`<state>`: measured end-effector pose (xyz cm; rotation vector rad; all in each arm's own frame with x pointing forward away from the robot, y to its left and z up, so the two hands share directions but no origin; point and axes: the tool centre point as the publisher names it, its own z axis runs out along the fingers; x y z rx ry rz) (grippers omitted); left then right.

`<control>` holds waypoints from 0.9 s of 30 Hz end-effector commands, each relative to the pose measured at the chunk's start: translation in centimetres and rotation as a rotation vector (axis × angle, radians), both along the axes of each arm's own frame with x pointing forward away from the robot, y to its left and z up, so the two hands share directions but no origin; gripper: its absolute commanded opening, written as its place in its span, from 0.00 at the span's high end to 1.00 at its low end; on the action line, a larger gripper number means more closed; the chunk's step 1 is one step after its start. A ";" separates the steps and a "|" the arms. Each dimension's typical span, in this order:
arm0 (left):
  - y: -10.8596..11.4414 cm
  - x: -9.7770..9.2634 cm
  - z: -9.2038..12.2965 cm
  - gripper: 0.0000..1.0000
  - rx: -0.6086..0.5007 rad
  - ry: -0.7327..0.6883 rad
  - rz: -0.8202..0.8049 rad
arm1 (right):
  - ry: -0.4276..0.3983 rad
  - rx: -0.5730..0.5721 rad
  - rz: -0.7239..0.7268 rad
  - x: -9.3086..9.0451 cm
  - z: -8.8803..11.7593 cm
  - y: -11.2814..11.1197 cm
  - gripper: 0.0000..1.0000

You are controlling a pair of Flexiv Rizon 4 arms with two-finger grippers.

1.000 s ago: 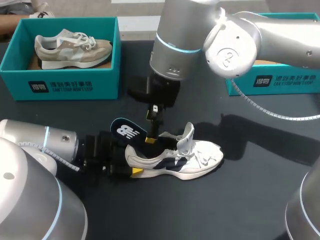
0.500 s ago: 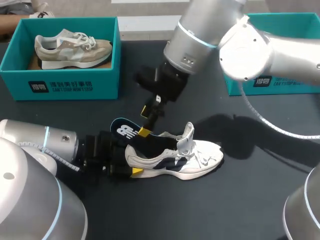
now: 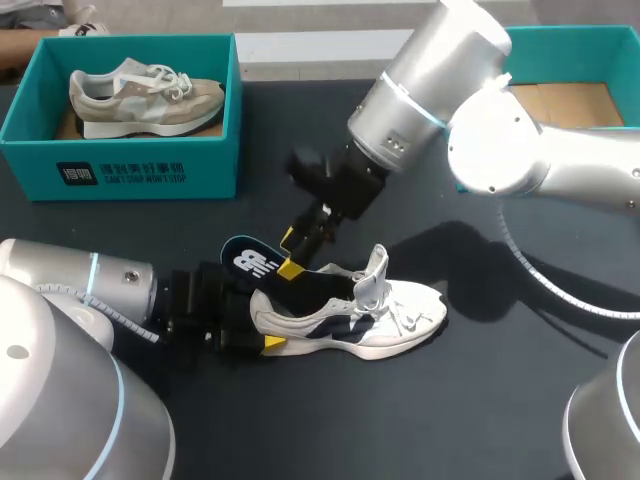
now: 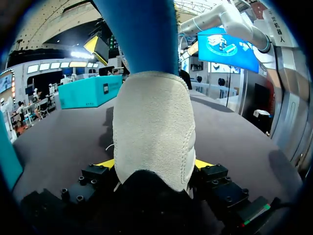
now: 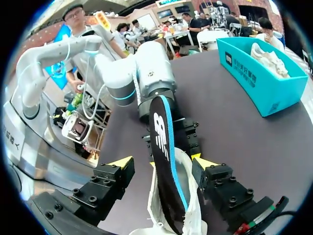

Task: Take the shoe out of the shoebox, open the shoe tongue, remove and reinsert the insole, then place the shoe into the shoebox

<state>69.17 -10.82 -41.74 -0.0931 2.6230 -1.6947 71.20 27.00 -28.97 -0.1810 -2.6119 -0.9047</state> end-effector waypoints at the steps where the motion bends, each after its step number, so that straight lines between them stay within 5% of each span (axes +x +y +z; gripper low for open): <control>1: -0.3 -0.1 -0.8 1.00 0.001 0.000 0.000 | 0.017 0.055 0.006 -0.1 -1.4 0.8 0.28; 6: -0.3 -0.1 -0.8 1.00 0.001 0.000 0.000 | 0.029 0.080 0.030 -0.3 -1.8 1.5 0.33; 8: -0.3 -0.1 -0.8 1.00 0.001 0.000 0.000 | 0.032 0.089 0.039 -0.3 -1.8 1.7 0.45; 12: -0.3 -0.1 -0.8 1.00 0.001 0.000 0.000 | 0.046 0.102 0.063 -0.4 -2.1 2.0 0.45; 20: -0.3 -0.1 -0.8 1.00 0.001 0.000 0.000 | 0.078 0.122 0.109 -0.4 -2.4 2.7 0.62; 22: -0.3 -0.1 -0.8 1.00 0.001 0.000 0.000 | 0.080 0.120 0.113 -0.5 -2.4 2.8 0.72; 24: -0.3 -0.1 -0.8 1.00 0.001 0.000 0.000 | 0.081 0.121 0.120 -0.5 -2.4 3.0 1.00; 27: -0.3 -0.1 -0.8 1.00 0.001 0.000 0.000 | 0.087 0.129 0.130 -0.6 -2.3 3.1 1.00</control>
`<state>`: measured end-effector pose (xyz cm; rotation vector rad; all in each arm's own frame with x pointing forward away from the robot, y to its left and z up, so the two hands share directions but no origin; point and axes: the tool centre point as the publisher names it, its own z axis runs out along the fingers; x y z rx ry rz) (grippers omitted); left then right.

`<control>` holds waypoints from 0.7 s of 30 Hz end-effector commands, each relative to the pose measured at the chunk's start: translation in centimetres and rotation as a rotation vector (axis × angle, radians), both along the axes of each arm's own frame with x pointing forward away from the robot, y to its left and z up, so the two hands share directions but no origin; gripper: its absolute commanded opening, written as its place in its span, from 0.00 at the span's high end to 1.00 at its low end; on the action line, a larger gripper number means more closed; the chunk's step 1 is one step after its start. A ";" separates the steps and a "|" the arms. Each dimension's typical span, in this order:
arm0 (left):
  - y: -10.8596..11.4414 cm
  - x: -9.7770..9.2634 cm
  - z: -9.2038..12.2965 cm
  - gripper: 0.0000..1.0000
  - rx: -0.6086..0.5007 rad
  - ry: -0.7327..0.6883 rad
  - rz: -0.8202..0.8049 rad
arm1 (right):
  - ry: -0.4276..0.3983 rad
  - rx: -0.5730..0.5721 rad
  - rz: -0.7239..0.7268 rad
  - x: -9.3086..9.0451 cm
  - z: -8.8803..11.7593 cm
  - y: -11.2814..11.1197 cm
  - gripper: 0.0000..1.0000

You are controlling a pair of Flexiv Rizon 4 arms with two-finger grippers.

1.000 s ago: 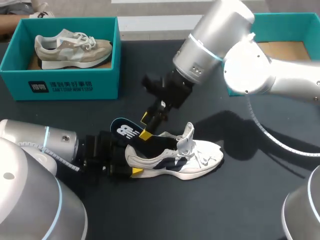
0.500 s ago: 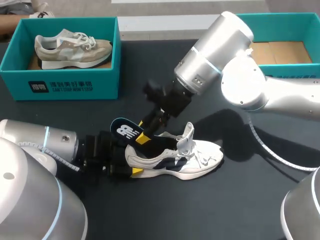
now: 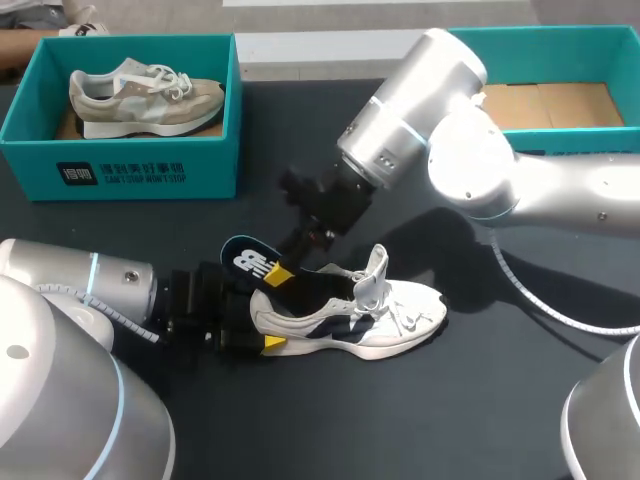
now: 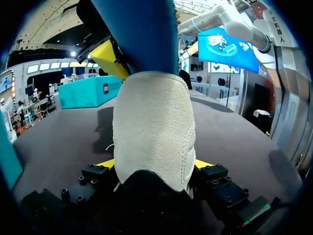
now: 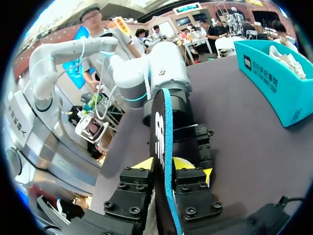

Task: Take the shoe out of the shoebox, open the shoe tongue, remove and reinsert the insole, then place the shoe into the shoebox

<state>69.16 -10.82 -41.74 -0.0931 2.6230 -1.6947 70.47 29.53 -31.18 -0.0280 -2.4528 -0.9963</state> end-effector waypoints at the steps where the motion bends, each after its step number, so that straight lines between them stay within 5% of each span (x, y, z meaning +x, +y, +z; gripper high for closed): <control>1: -0.3 -0.1 -0.8 1.00 0.001 0.000 0.000 | 0.008 0.002 0.012 0.0 0.0 0.7 1.00; 8: -0.3 -0.1 -0.8 1.00 0.001 0.000 0.000 | 0.006 0.045 0.016 0.0 1.9 1.5 1.00; 17: -0.3 -0.1 -0.8 1.00 0.001 0.000 0.000 | -0.125 0.212 -0.220 3.4 7.8 4.1 1.00; 21: -0.3 -0.1 -0.8 1.00 0.001 0.000 0.000 | -0.125 0.212 -0.220 3.4 7.8 4.1 1.00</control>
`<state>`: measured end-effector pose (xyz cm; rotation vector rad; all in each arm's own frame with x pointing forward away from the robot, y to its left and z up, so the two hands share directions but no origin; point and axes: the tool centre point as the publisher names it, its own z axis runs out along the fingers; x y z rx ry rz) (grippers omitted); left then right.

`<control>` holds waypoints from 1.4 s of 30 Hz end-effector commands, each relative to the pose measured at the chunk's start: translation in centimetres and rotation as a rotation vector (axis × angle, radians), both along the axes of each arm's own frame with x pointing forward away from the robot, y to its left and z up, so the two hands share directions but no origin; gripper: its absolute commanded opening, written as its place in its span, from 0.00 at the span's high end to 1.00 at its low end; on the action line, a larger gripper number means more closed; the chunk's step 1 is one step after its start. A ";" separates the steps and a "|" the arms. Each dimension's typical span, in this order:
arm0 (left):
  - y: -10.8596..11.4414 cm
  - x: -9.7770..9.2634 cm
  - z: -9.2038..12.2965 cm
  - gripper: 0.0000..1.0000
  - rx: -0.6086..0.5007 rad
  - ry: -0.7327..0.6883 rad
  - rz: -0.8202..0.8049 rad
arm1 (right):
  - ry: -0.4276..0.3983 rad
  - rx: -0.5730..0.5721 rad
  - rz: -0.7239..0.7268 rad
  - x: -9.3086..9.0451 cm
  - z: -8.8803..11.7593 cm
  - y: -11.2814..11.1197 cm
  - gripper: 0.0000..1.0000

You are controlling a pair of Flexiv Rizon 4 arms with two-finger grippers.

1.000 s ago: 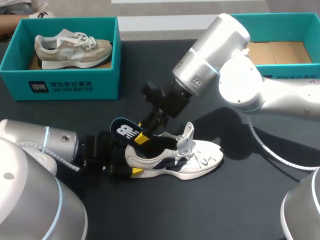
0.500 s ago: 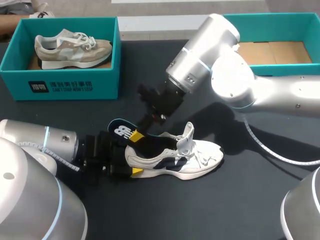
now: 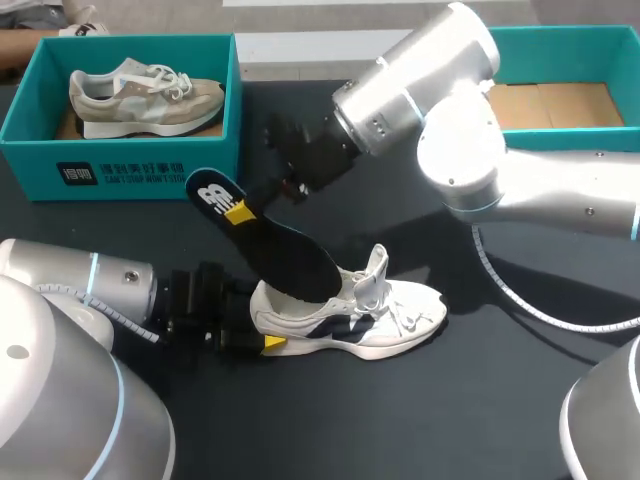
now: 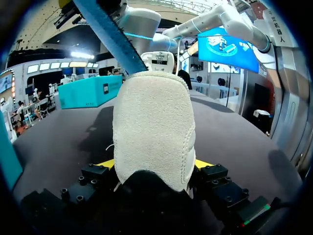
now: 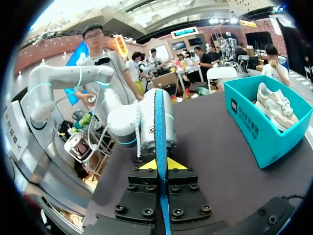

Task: Take the shoe out of the shoebox, open the shoe tongue, remove and reinsert the insole, then place the shoe into the shoebox

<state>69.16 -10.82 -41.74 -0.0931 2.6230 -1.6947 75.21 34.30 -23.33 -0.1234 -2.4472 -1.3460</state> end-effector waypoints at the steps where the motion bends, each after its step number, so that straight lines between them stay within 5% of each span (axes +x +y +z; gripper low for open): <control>1: -0.3 -0.1 -0.8 1.00 0.001 0.000 0.000 | -0.029 0.006 -0.055 -1.3 -0.1 -0.6 1.00; 10: -0.3 -0.1 -0.8 1.00 0.001 0.000 0.000 | -0.029 0.006 -0.055 -1.3 -0.1 -0.6 1.00; 28: -0.3 -0.1 -0.8 1.00 0.001 0.000 0.000 | 0.163 0.331 -0.263 0.1 9.2 -2.2 1.00; 42: -0.3 -0.1 -0.8 1.00 0.001 0.000 0.000 | 0.202 0.244 -0.242 1.4 16.0 -4.6 1.00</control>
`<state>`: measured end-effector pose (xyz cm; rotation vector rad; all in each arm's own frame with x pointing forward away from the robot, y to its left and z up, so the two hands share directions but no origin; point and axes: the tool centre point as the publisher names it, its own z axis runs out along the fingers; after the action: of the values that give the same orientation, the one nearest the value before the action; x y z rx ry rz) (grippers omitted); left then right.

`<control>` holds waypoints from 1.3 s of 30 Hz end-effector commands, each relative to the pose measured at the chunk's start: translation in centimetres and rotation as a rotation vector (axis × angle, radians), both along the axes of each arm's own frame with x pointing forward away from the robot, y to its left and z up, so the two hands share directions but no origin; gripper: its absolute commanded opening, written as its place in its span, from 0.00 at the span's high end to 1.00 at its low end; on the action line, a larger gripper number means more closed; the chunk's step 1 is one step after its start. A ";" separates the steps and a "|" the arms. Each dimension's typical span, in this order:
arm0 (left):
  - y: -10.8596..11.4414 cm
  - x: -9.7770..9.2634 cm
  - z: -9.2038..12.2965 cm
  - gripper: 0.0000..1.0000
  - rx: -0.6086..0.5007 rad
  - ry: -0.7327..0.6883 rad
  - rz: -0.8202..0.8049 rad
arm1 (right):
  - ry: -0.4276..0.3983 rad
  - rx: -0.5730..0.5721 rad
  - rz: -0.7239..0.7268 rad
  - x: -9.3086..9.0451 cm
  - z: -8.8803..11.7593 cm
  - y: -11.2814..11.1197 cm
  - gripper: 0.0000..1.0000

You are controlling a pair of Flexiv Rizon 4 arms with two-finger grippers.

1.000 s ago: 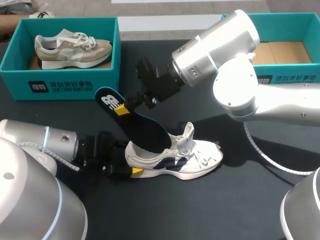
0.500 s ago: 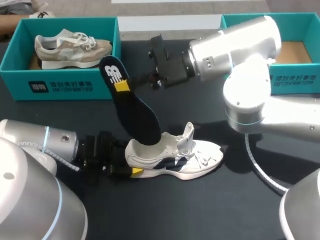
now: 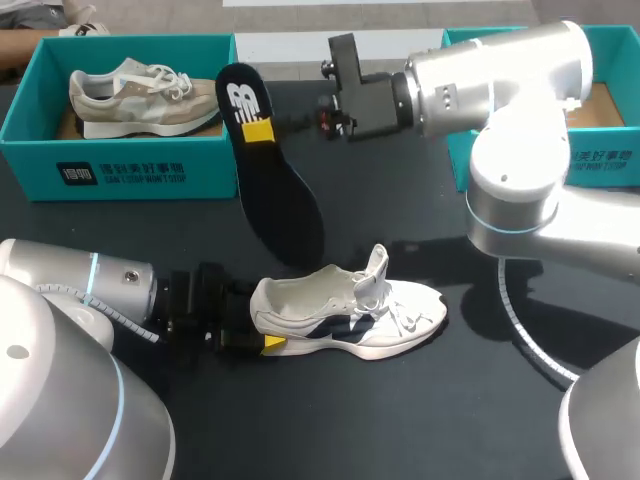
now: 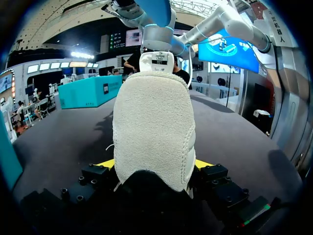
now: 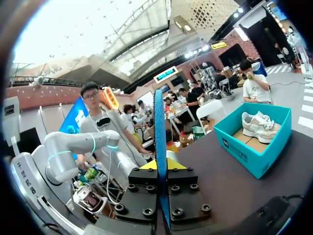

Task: Take the shoe out of the shoebox, open the shoe tongue, remove and reinsert the insole, then place the shoe into the shoebox

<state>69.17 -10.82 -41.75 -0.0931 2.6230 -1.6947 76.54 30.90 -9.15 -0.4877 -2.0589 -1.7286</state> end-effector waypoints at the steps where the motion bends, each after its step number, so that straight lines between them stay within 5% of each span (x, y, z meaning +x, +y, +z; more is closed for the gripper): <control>1: -0.3 -0.1 -0.7 1.00 0.001 0.000 0.000 | 0.001 -0.083 0.028 0.1 2.3 -1.2 1.00; 7: -0.3 -0.1 -0.7 1.00 0.001 0.000 0.000 | 0.000 -0.118 -0.010 -0.3 3.7 -2.6 1.00; 24: -0.3 -0.1 -0.7 1.00 0.001 0.000 0.000 | 0.000 -0.118 -0.010 -0.3 3.7 -2.6 1.00; 39: -0.3 -0.1 -0.7 1.00 0.001 0.000 0.000 | 0.146 -0.096 -0.124 -1.9 5.0 -7.3 1.00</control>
<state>69.17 -10.82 -41.75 -0.0932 2.6230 -1.6946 75.86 24.99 -3.92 -0.7464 -2.0716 -1.5936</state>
